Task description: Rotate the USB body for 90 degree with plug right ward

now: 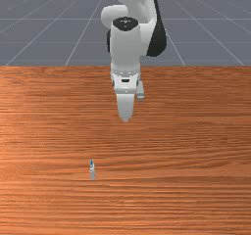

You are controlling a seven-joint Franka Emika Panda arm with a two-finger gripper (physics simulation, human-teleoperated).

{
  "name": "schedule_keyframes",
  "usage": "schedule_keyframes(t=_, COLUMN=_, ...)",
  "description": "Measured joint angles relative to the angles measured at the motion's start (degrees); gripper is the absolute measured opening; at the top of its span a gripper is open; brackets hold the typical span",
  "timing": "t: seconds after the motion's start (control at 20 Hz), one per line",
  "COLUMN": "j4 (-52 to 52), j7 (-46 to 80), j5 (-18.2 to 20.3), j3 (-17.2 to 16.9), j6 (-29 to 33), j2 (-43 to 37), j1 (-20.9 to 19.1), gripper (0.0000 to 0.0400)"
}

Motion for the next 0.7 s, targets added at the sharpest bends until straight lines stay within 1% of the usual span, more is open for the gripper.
schedule_keyframes(t=0.05, j4=0.00, j7=0.00, j5=0.00, j3=0.00, j6=0.00, j2=0.00, j1=0.00, gripper=0.0243)
schedule_keyframes(t=0.1, j4=0.00, j7=0.00, j5=0.00, j3=0.00, j6=0.00, j2=0.00, j1=0.00, gripper=0.0148)
schedule_keyframes(t=0.15, j4=0.00, j7=0.00, j5=0.00, j3=0.00, j6=0.00, j2=0.00, j1=0.00, gripper=0.0090)
schedule_keyframes(t=0.2, j4=0.00, j7=0.00, j5=0.00, j3=0.00, j6=0.00, j2=0.00, j1=0.00, gripper=0.0054)
schedule_keyframes(t=0.25, j4=0.00, j7=0.00, j5=0.00, j3=0.00, j6=0.00, j2=0.00, j1=0.00, gripper=0.0033)
schedule_keyframes(t=0.3, j4=-0.35, j7=0.00, j5=0.00, j3=0.00, j6=0.30, j2=-0.33, j1=0.00, gripper=0.0020)
schedule_keyframes(t=0.4, j4=0.04, j7=-0.80, j5=0.04, j3=-0.02, j6=-0.27, j2=-0.26, j1=-0.30, gripper=0.0007)
schedule_keyframes(t=0.45, j4=0.05, j7=-0.19, j5=-0.78, j3=-0.49, j6=-0.26, j2=-0.26, j1=-0.10, gripper=0.0005)
schedule_keyframes(t=0.5, j4=0.14, j7=0.67, j5=-3.59, j3=-1.88, j6=-0.20, j2=-0.17, j1=0.45, gripper=0.0003)
schedule_keyframes(t=0.7, j4=1.58, j7=-5.32, j5=-4.31, j3=-4.25, j6=-0.10, j2=0.86, j1=-3.74, gripper=0.0000)
